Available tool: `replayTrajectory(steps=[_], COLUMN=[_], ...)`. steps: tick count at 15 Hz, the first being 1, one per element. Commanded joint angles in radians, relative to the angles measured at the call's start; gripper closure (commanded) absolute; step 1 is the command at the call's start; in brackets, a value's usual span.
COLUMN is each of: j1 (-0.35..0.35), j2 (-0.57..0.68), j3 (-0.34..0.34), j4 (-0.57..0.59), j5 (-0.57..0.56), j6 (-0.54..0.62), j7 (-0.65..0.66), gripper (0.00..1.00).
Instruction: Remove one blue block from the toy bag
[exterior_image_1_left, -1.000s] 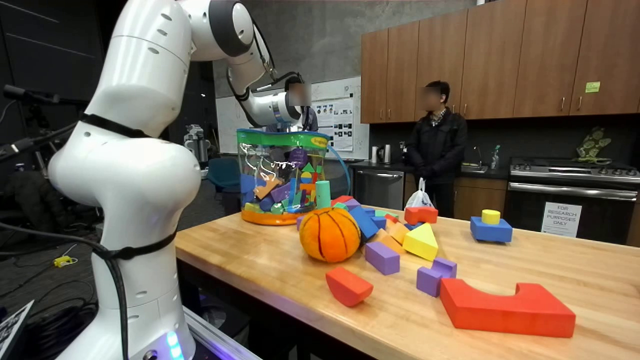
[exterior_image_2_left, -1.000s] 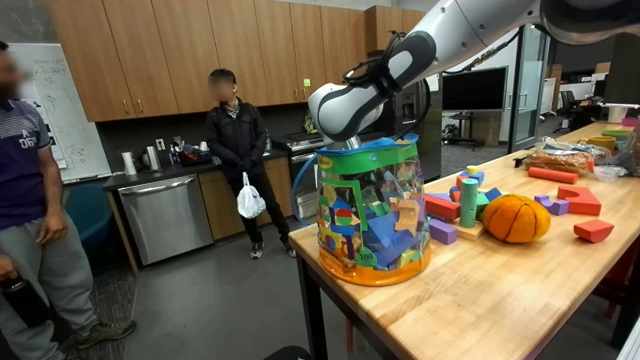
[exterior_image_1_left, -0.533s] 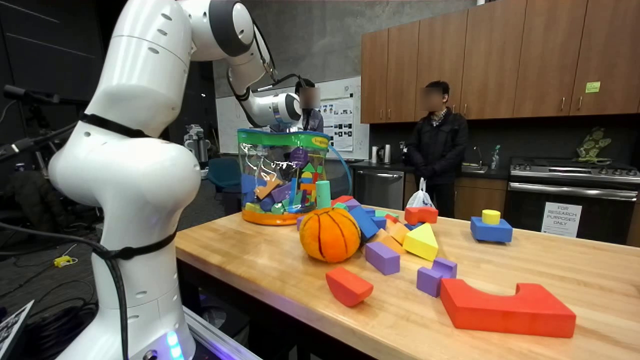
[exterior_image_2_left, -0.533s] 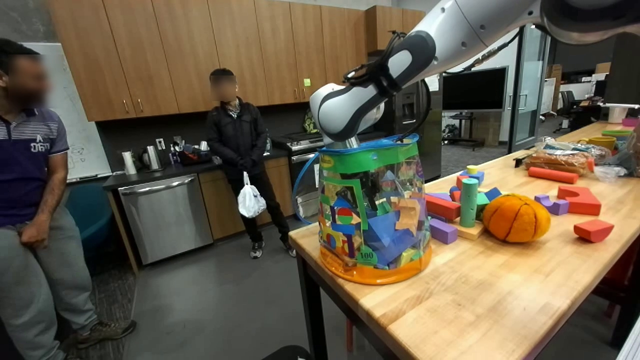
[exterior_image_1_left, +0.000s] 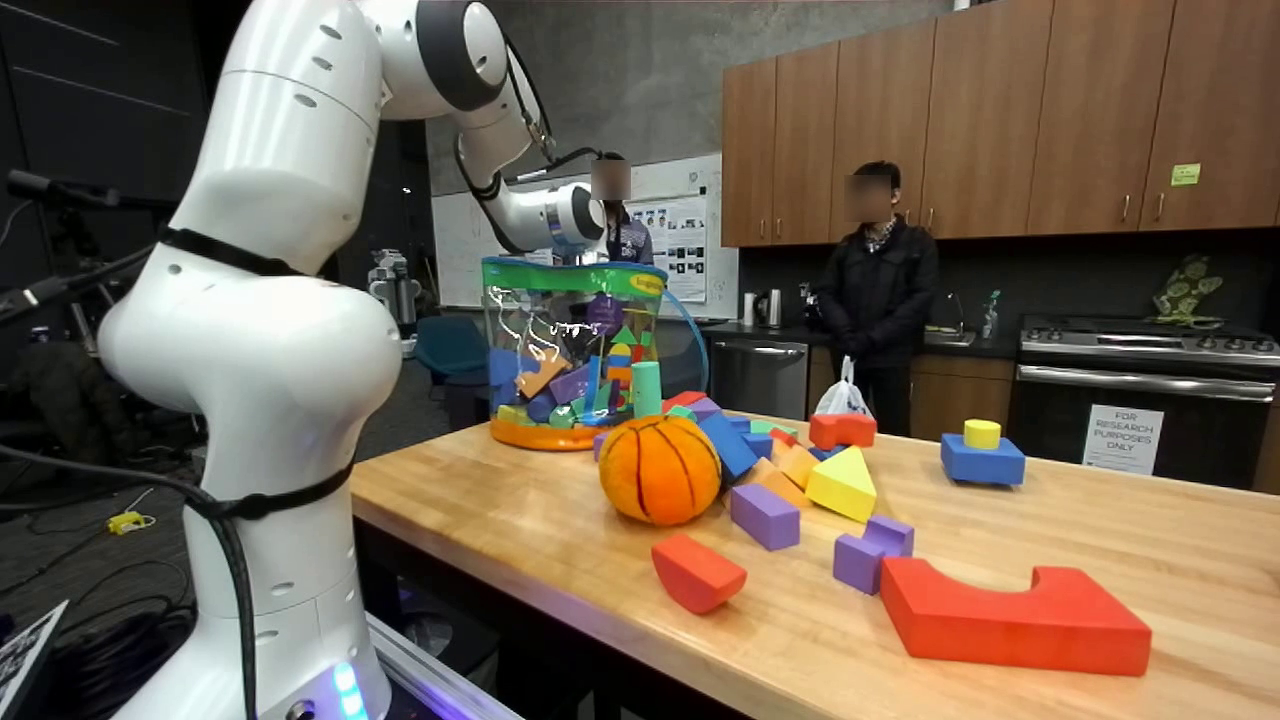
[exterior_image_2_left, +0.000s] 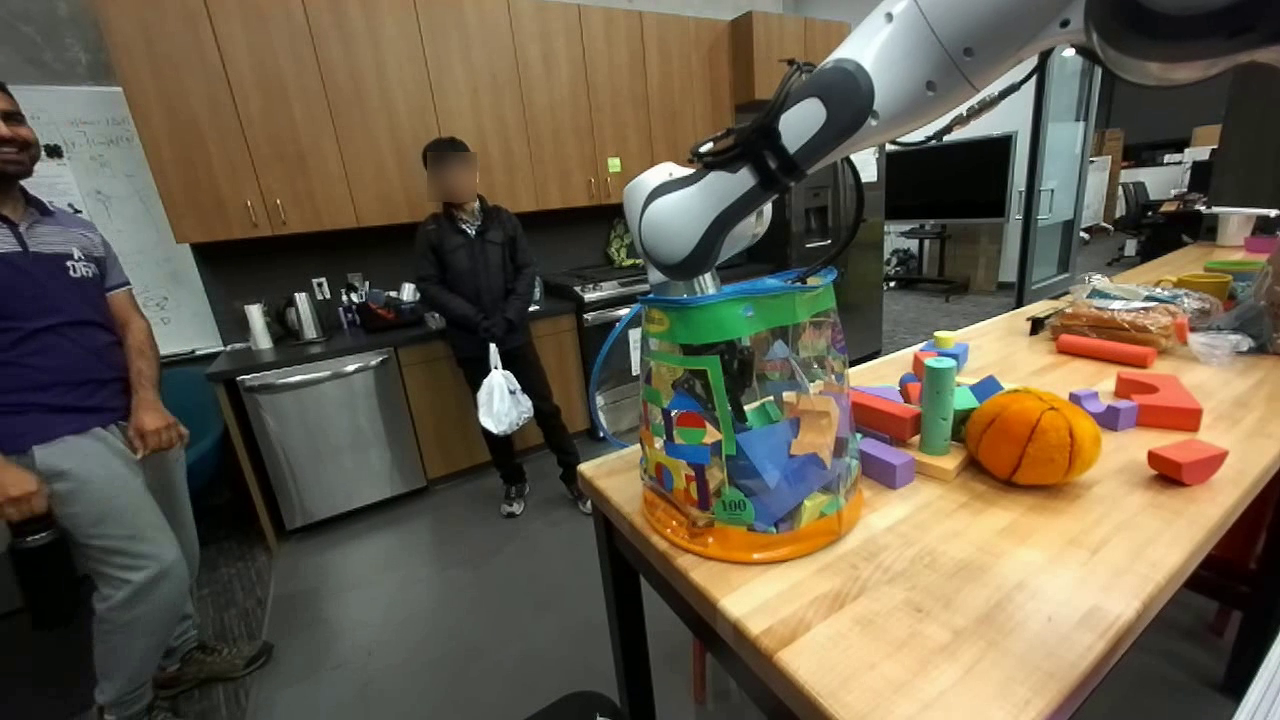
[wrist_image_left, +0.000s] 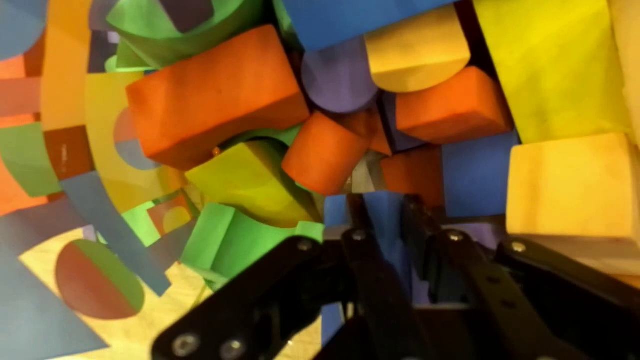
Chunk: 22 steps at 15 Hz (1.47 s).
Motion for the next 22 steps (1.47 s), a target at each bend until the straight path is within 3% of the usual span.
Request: replayTrajectory(steps=[1,13,22], j1=[-0.004,-0.018,-0.049], j2=[-0.085,-0.285,-0.492], j3=[-0.011,-0.01,0.019], j4=[-0.079,-0.222,-0.338], j5=[0.002,-0.048,-0.175], j6=[0.055,0.133,0.239], j7=[-0.001,0.013,0.102], gripper=[0.97,0.96,0.96])
